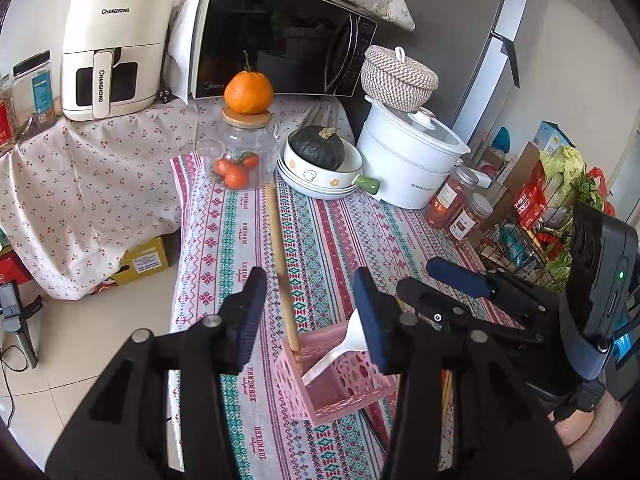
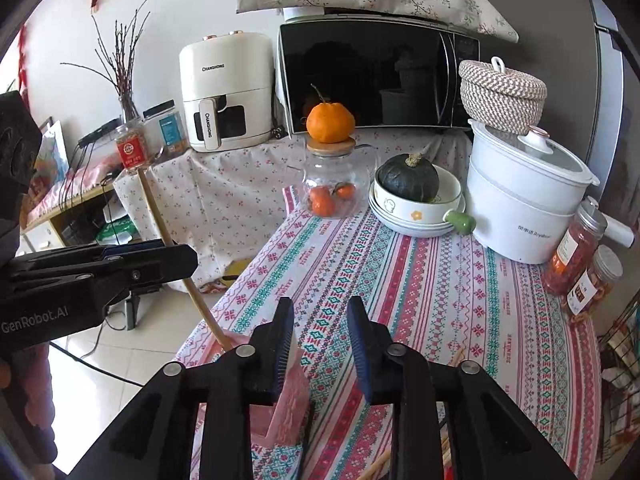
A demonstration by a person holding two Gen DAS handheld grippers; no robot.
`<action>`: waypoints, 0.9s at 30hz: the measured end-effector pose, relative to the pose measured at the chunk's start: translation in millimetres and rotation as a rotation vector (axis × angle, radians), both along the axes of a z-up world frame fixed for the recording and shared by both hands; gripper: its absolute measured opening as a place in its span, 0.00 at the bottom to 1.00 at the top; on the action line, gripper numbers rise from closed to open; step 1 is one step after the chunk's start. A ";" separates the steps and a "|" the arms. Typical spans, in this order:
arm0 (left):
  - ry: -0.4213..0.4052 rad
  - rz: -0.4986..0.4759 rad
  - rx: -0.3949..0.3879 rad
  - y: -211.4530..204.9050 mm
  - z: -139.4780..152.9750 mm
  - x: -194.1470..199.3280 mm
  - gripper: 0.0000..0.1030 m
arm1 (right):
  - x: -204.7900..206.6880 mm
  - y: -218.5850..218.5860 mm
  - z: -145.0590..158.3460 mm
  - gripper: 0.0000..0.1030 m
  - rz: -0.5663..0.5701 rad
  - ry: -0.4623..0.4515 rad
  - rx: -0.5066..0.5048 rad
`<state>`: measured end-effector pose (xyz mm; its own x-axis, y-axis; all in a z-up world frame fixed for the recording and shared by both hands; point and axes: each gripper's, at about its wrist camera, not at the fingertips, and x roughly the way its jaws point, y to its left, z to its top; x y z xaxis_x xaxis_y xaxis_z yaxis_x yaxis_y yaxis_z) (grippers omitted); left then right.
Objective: Organize utensils
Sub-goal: 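Lower the chopstick into the pink basket with left while right drops the white spoon in, then move the left gripper to the chopsticks and grasp another wooden chopstick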
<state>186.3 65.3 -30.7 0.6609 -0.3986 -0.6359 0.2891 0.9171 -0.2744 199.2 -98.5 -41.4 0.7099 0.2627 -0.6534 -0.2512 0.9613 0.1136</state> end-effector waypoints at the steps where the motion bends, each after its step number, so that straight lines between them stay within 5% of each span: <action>1: -0.005 0.005 -0.006 1.2 1.8 -1.2 0.56 | -1.6 -4.8 4.0 0.47 -0.005 -0.006 0.021; 11: 0.054 0.021 -0.115 7.0 10.2 -16.1 0.77 | -24.3 -52.4 36.5 0.63 -0.094 0.010 0.147; 22: 0.017 -0.050 0.028 -34.8 13.1 -52.0 0.95 | -54.7 -108.2 21.3 0.80 -0.187 0.133 0.116; 27: 0.017 -0.072 0.134 -64.9 5.0 -61.3 0.95 | -65.4 -142.6 8.1 0.82 -0.264 0.211 0.083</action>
